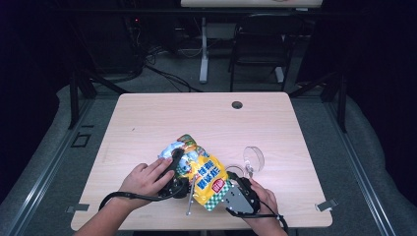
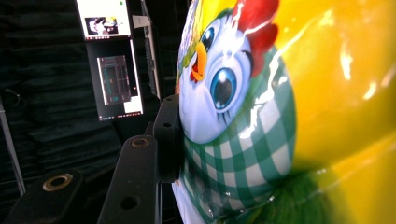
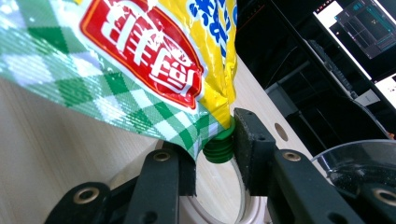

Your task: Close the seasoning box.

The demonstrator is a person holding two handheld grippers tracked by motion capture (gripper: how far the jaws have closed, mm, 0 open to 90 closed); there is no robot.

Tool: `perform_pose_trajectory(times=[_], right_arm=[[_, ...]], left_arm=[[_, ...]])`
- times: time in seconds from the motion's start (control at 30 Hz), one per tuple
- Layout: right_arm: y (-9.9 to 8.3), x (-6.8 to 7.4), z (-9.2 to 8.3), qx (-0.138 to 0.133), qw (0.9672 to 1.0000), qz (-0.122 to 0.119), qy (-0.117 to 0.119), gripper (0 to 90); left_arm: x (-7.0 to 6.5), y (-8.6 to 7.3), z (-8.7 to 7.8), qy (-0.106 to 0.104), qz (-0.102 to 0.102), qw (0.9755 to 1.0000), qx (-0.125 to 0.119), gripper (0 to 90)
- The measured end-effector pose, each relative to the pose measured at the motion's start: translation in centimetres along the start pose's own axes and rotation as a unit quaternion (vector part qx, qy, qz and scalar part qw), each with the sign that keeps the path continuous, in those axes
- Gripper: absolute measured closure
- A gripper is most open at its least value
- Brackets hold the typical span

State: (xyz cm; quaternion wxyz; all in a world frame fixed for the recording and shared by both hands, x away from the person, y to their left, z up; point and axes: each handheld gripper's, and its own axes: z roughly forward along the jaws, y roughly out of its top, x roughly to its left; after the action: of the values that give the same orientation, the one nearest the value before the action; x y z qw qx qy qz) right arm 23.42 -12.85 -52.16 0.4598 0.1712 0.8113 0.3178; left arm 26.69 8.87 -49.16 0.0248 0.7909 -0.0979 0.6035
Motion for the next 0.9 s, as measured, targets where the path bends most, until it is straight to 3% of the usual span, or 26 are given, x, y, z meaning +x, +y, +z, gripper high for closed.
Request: perform_pose_trajectory(times=[0.03, 0.07, 0.43, 0.5, 0.57, 0.9], right_arm=[[-0.04, -0.07, -0.03, 0.002, 1.0000, 0.001, -0.002, 71.1], [-0.17, -0.14, 0.22, -0.014, 0.9998, 0.009, 0.014, 71.1], [-0.46, -0.43, 0.41, -0.015, 0.9993, 0.031, 0.018, 71.0], [-0.50, -0.44, 0.46, -0.015, 0.9992, 0.033, 0.019, 71.0], [-0.54, -0.42, 0.54, -0.016, 0.9990, 0.037, 0.020, 71.0], [-0.62, -0.59, 0.78, -0.021, 0.9975, 0.063, 0.025, 70.9]], left_arm=[[0.02, 0.05, -0.01, 0.002, 0.002, 1.0000, -0.001, 61.9], [0.05, 0.09, -0.02, 0.003, 0.002, 1.0000, -0.002, 61.9], [0.30, 0.37, -0.17, 0.003, 0.013, 0.9999, 0.000, 62.8], [0.28, 0.37, -0.14, 0.016, 0.019, 0.9997, -0.008, 62.8], [0.38, 0.43, -0.26, 0.005, 0.021, 0.9998, 0.002, 62.8], [0.92, 0.59, -0.42, 0.011, 0.042, 0.9990, 0.005, 62.9]])
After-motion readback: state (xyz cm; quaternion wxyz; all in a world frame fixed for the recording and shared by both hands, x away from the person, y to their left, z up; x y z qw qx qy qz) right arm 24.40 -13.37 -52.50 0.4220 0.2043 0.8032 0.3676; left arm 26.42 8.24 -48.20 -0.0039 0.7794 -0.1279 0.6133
